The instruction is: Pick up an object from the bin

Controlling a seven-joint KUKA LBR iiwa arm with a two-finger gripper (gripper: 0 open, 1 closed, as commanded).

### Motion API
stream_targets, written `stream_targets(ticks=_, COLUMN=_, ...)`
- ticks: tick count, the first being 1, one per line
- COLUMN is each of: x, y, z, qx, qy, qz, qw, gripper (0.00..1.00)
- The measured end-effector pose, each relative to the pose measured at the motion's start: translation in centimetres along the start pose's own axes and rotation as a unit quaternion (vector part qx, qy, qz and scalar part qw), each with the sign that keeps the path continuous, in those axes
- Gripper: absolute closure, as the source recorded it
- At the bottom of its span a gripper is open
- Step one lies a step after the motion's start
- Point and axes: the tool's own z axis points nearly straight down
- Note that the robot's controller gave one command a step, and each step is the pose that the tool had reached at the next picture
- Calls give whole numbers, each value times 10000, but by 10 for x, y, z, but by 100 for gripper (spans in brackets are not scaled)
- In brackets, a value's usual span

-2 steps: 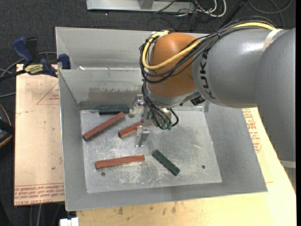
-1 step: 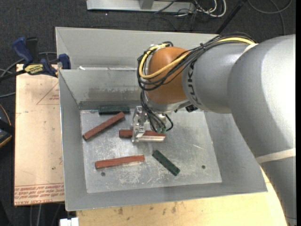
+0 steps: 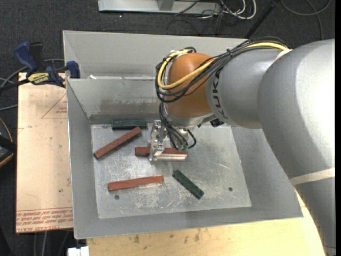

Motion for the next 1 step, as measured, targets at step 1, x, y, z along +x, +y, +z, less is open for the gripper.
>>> stream_targets(ticks=1, x=-3, y=-2, z=-154, qx=24, qy=46, qz=96, qw=9999, gripper=100)
